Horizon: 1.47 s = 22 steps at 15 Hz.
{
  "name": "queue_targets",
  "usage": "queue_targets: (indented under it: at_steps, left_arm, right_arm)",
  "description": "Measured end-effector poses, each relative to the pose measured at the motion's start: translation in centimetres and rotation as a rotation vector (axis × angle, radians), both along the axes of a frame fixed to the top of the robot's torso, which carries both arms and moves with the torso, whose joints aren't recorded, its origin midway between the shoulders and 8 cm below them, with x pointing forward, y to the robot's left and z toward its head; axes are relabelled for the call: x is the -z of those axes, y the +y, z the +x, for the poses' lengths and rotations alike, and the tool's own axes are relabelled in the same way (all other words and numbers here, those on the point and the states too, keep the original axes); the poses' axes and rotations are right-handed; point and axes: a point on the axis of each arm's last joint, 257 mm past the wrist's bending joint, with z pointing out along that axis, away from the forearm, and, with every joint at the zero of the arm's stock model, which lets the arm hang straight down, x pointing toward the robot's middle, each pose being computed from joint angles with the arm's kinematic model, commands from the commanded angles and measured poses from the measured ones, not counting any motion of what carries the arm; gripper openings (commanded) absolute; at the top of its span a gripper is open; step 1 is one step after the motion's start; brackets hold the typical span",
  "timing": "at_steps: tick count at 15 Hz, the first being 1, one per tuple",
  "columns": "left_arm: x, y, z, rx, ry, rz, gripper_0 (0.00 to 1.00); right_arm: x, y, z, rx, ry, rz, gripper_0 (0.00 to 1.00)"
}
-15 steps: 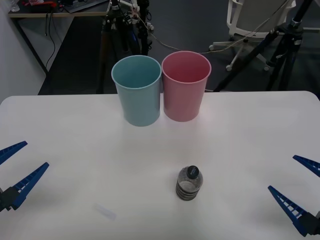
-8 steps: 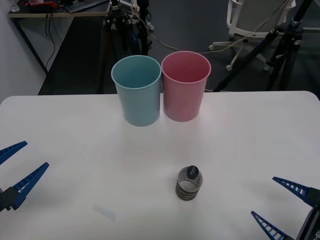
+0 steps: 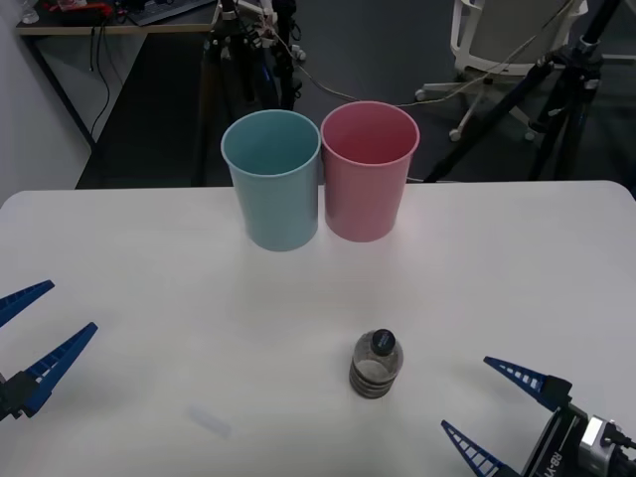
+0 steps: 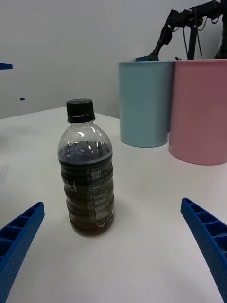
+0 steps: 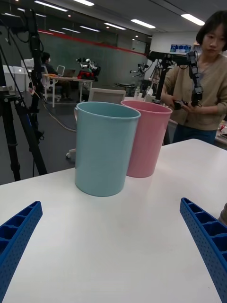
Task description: Grasp the object on the table and drop it into the matching bin: aluminum can to the light blue bin, PET bottle to the pink bin.
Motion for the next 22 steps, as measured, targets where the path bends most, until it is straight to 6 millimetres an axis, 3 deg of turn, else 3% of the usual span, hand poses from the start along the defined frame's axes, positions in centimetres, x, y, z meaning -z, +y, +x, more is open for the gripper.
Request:
queue_targets:
  at_steps: [11, 22]
  left_arm:
    - [0.0, 0.0, 0.0, 0.0, 0.0, 0.0, 1.0]
    - [0.0, 0.0, 0.0, 0.0, 0.0, 0.0, 1.0]
  right_arm:
    - [2.2, 6.8, 2.0, 0.062, 0.001, 0.004, 1.0]
    - [2.2, 10.1, 6.5, 0.19, 0.004, 0.009, 1.0]
